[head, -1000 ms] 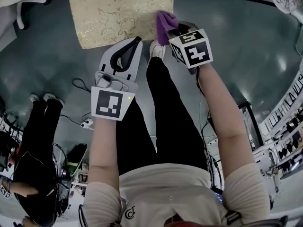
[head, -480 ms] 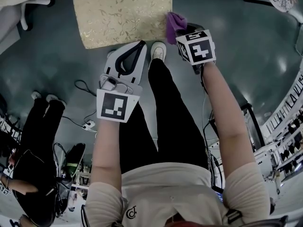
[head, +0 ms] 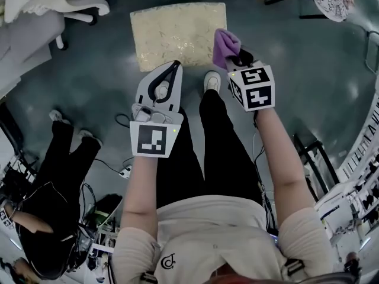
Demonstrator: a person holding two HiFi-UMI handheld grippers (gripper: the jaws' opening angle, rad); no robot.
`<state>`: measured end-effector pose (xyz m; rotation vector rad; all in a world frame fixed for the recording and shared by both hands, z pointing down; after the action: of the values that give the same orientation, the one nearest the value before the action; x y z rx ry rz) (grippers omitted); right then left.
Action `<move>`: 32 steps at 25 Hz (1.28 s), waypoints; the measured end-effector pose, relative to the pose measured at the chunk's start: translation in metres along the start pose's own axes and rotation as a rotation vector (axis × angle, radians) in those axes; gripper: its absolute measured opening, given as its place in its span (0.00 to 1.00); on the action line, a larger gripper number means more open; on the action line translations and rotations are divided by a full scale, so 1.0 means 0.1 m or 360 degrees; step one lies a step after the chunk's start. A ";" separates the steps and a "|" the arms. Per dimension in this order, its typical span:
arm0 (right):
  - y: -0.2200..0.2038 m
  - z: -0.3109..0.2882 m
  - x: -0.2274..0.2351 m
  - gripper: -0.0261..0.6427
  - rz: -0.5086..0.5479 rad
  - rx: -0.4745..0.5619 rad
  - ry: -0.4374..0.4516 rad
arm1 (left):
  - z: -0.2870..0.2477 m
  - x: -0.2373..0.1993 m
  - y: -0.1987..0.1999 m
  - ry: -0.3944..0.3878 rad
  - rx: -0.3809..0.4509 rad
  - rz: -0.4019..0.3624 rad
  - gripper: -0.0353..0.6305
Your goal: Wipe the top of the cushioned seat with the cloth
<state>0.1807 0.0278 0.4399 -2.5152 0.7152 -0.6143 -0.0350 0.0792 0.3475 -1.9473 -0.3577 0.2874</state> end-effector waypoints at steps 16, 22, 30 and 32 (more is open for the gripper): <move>1.75 2.04 -1.19 0.16 0.0351 0.0746 0.0023 | 0.98 -0.56 1.95 0.0100 0.0274 -0.0081 0.07; 2.12 2.79 -1.54 0.16 0.0489 0.1006 -0.0007 | 1.33 -0.57 2.65 0.0068 0.0428 -0.0150 0.07; 2.51 3.52 -1.63 0.16 0.0557 0.1400 -0.0133 | 1.61 -0.72 3.43 0.0076 0.0645 -0.0194 0.07; 2.52 3.64 -1.66 0.16 0.0546 0.1486 -0.0168 | 1.70 -0.72 3.52 0.0105 0.0690 -0.0217 0.07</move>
<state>0.1501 0.0382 -0.0315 -1.5138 0.6039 -0.5177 -0.1222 0.0653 -0.0401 -1.4960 -0.3506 0.1920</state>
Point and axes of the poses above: the fingertips, and each gripper's own axes: z backward along the fingers, x to its right, y out of its top, the point moved 9 cm from there along z, backward along the fingers, and after that the axes turned 10 degrees about y, right-handed, at the moved point
